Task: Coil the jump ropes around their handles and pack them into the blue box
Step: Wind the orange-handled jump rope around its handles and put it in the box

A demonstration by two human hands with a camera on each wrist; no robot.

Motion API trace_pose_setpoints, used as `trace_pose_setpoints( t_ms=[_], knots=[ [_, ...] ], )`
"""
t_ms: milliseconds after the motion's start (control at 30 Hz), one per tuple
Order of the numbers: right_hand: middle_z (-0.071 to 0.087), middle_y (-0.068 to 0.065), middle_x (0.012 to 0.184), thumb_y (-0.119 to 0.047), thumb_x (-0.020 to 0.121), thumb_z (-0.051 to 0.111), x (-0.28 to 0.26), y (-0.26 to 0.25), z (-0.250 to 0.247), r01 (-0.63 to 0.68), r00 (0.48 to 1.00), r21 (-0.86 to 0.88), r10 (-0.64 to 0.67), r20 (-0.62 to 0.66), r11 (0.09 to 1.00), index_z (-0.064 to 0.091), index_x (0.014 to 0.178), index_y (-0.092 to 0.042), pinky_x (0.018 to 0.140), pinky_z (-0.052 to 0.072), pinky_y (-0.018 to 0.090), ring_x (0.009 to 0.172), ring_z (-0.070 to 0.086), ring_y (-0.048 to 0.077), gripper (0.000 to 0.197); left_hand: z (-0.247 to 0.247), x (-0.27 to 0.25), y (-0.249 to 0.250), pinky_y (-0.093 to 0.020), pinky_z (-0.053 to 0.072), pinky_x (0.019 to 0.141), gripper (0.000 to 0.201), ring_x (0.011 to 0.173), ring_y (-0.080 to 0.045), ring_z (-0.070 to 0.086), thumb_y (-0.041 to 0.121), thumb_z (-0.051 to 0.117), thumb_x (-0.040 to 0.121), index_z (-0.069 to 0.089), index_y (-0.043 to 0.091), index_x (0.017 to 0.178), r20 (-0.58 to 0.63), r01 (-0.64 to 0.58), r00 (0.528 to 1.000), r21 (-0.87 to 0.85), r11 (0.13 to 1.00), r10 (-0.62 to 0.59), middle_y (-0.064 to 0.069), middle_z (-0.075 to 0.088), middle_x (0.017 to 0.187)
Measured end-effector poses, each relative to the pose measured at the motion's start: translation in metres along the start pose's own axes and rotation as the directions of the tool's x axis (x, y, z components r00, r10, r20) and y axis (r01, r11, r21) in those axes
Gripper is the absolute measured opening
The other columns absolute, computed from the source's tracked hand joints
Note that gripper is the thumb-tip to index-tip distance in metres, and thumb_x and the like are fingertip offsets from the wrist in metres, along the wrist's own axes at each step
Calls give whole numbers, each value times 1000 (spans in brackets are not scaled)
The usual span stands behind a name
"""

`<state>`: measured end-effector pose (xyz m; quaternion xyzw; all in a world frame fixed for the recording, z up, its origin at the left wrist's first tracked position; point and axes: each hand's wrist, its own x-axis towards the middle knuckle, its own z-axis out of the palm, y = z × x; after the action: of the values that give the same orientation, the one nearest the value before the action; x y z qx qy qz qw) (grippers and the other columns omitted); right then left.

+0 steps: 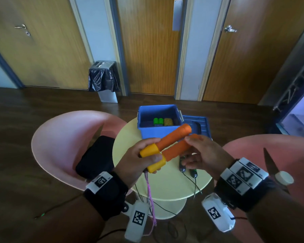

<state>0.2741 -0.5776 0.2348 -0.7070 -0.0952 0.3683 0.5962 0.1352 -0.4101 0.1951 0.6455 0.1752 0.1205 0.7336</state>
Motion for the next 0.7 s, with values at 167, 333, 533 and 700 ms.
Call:
trace_pose_setpoints(
  t_ms=[167, 333, 533, 700],
  knots=[
    [37, 4, 150, -59, 81, 66, -3, 13, -28, 146, 976, -704, -219, -15, 695, 22, 152, -27, 102, 44, 42, 127, 48, 21, 89, -6, -3, -1, -46, 48, 69, 49, 74, -37, 66, 32, 83, 66, 70, 33, 114, 12, 84, 996, 103, 991, -86, -22, 66, 110],
    [16, 1, 160, -79, 69, 57, -20, 25, -25, 349, 904, -935, -242, 352, -57, 7, 154, -29, 116, 28, 48, 145, 25, 26, 110, 0, -9, 2, -38, 57, 66, 39, 71, -25, 67, 20, 84, 73, 73, 30, 110, 132, 188, 967, 212, 959, -219, -10, 65, 104],
    [44, 0, 136, -66, 75, 54, -22, 31, -8, 383, 884, -905, -210, 418, -186, 20, 147, -26, 105, 37, 46, 123, 46, 25, 89, 12, -5, 13, -31, 55, 63, 36, 85, -24, 70, 17, 79, 81, 72, 34, 111, 227, 194, 937, 292, 936, -265, -5, 64, 115],
    [51, -4, 109, -50, 78, 56, -22, 21, 1, 362, 901, -930, -229, 368, -70, 39, 118, -27, 86, 45, 38, 98, 53, 21, 48, 16, 1, 15, -37, 57, 64, 47, 83, -32, 69, 34, 84, 66, 69, 36, 111, 164, 165, 964, 247, 955, -209, -11, 60, 118]
  ],
)
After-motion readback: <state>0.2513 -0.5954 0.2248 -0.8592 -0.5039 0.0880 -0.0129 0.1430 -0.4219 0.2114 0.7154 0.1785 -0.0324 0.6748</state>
